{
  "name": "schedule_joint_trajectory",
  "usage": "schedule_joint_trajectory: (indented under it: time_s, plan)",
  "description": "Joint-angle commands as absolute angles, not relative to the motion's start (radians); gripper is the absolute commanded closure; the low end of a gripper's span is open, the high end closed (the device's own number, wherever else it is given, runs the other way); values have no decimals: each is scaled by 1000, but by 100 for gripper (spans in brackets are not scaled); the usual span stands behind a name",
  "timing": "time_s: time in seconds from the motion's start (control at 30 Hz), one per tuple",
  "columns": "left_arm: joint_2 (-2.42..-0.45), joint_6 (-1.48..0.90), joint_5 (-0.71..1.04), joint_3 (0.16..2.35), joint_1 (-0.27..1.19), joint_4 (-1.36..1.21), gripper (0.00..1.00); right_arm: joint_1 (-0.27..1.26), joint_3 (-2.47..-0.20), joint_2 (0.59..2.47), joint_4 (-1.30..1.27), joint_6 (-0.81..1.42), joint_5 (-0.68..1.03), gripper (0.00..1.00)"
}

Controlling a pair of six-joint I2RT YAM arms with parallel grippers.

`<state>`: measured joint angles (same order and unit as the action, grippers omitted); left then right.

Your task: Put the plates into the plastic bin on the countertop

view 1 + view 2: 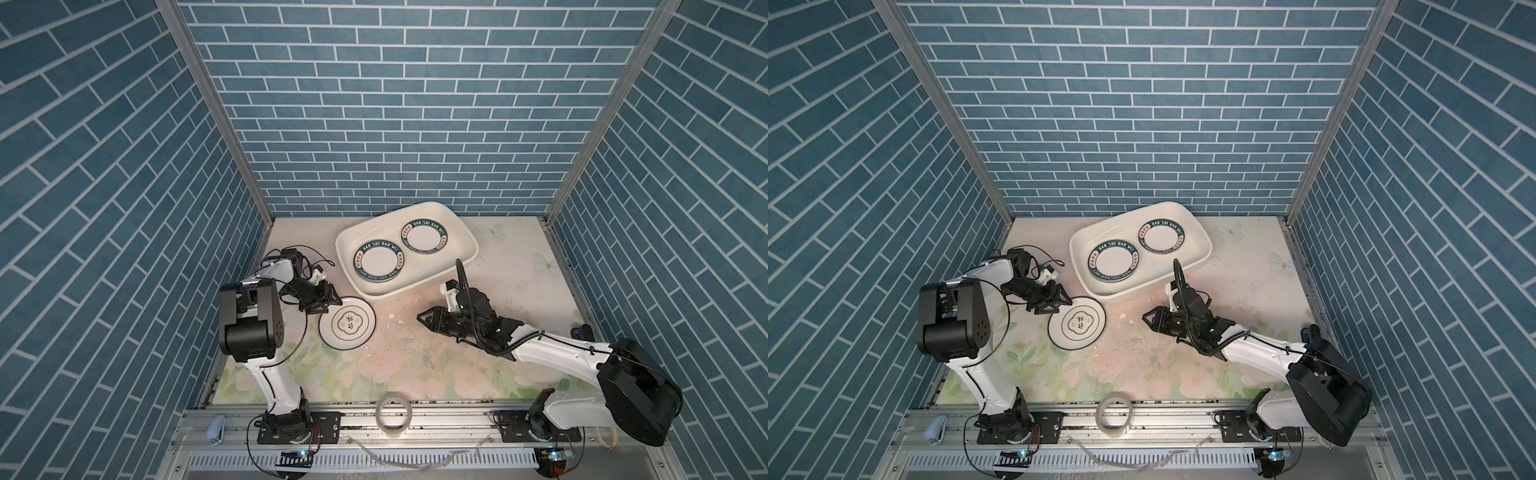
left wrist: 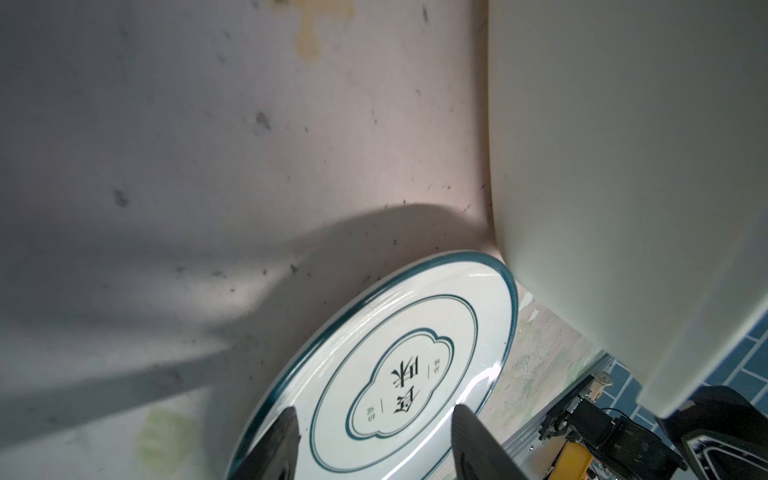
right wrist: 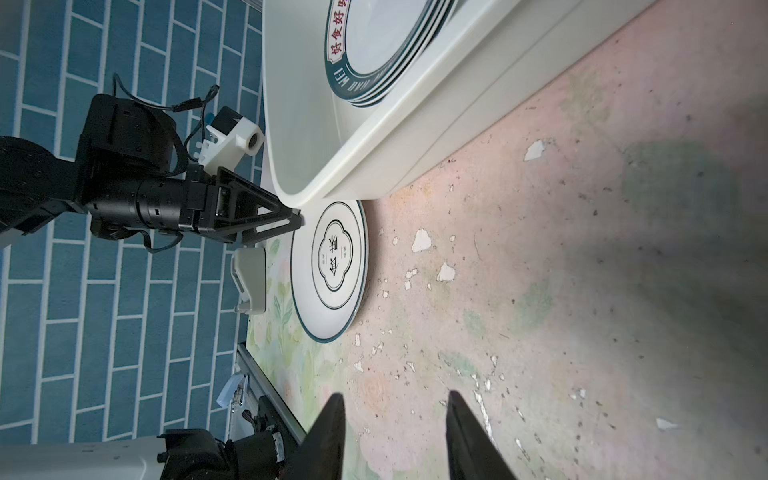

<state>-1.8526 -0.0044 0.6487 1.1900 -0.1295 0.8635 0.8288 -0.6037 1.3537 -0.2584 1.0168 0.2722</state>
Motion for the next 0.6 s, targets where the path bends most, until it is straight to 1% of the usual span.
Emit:
schedule_joint_trajectory:
  time_s: [0.0, 0.1, 0.27, 0.4, 0.53, 0.57]
  plan:
    - [-1837, 10, 668, 1174, -117, 866, 40, 852, -602, 1394, -329, 1068, 245, 58]
    - [-1818, 4, 675, 1165, -108, 863, 40, 865, -616, 1444, -359, 1084, 247, 58]
    - [-1709, 7, 685, 1154, -85, 850, 40, 883, -620, 1507, -420, 1109, 248, 58]
    - [-1642, -12, 586, 1155, -86, 830, 31, 891, -629, 1543, -450, 1118, 255, 58]
    - [-1675, -24, 524, 1163, -93, 829, 22, 896, -641, 1569, -476, 1124, 258, 58]
    - [-1688, -31, 517, 1163, -99, 828, 22, 898, -643, 1573, -482, 1126, 258, 58]
